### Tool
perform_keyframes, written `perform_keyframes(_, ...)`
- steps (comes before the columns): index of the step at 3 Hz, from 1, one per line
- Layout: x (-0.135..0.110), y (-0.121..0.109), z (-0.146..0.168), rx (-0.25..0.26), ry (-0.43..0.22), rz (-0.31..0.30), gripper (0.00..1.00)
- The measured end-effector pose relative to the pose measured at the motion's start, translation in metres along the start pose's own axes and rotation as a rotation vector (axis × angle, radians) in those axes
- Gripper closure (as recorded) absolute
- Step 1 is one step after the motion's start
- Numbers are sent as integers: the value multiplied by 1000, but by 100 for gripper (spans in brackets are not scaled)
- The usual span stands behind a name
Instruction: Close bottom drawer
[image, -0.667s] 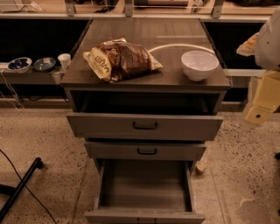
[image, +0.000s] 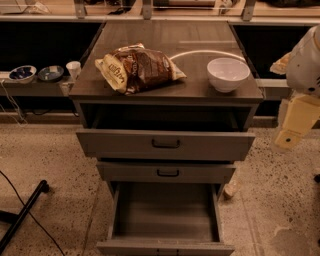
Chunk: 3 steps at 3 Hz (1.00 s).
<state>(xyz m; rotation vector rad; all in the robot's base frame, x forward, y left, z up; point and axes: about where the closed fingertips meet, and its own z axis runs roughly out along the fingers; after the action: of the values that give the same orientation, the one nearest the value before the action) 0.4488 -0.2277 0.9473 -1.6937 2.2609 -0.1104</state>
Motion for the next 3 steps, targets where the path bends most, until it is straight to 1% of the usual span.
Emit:
perform_keyframes(1,19,17,47,1,-20,-9,0)
perform_keyframes(2,55,49,114,-25,-53,-32,0)
perform_keyframes(3,60,47,130,21,-62,-37,0)
